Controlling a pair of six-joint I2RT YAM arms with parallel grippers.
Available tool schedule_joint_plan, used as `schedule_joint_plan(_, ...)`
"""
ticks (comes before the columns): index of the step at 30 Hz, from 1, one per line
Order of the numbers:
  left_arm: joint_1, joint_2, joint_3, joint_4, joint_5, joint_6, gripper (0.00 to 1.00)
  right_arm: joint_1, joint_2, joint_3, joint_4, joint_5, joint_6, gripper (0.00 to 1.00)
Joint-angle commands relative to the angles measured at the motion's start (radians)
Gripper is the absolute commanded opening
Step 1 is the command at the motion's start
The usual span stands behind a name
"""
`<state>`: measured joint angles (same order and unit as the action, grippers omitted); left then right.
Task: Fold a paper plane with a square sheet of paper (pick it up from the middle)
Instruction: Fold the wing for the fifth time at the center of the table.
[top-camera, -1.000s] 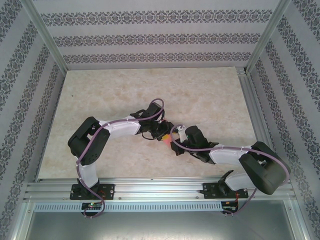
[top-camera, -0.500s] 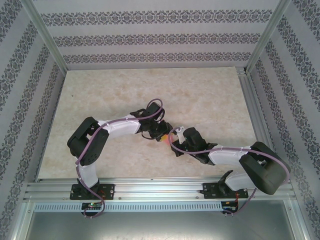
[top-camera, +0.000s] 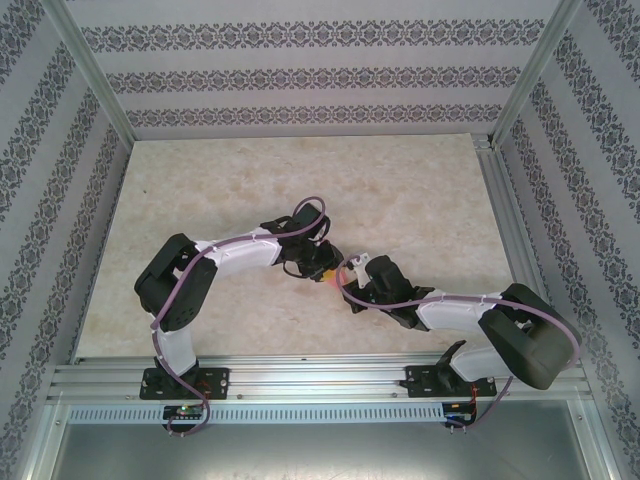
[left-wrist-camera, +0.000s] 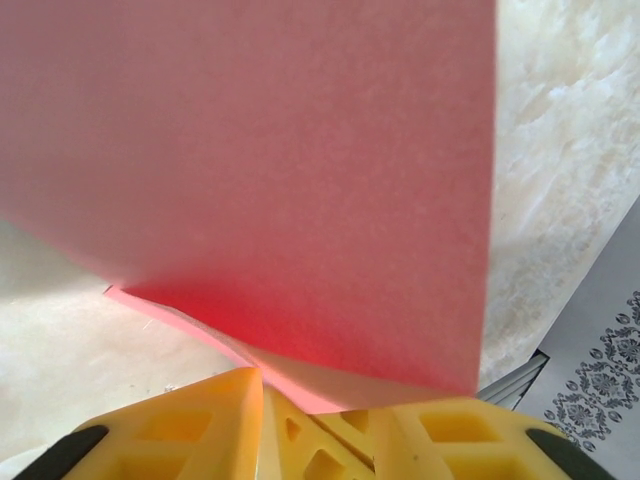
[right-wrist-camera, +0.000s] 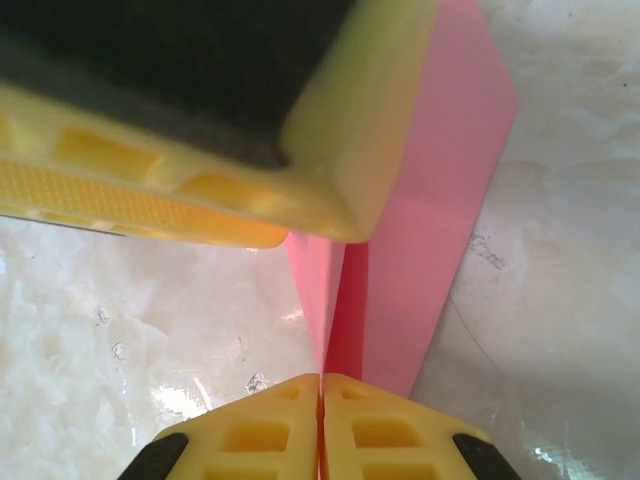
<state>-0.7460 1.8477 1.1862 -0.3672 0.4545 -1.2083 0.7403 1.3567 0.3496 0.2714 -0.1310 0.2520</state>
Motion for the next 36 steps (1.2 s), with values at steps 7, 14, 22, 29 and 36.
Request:
schedule_joint_plan(7,0.008,0.026,0.038,-0.042,-0.023,0.027,0.36,0.01,-0.022,-0.001,0.041,0.01,-0.016,0.12)
schedule_joint_plan(14,0.002,0.031,0.035,-0.057,-0.033,0.025,0.42,0.012,-0.031,-0.001,0.049,0.018,-0.016,0.11)
schedule_joint_plan(22,-0.006,0.031,0.047,-0.066,-0.033,0.028,0.44,0.025,-0.018,-0.001,0.038,0.032,-0.035,0.07)
schedule_joint_plan(29,-0.009,0.038,0.04,-0.062,-0.032,0.025,0.38,0.036,0.001,-0.028,0.062,0.055,-0.047,0.05)
schedule_joint_plan(36,-0.011,0.05,0.041,-0.061,-0.034,0.025,0.29,0.044,-0.001,-0.036,0.071,0.064,-0.05,0.06)
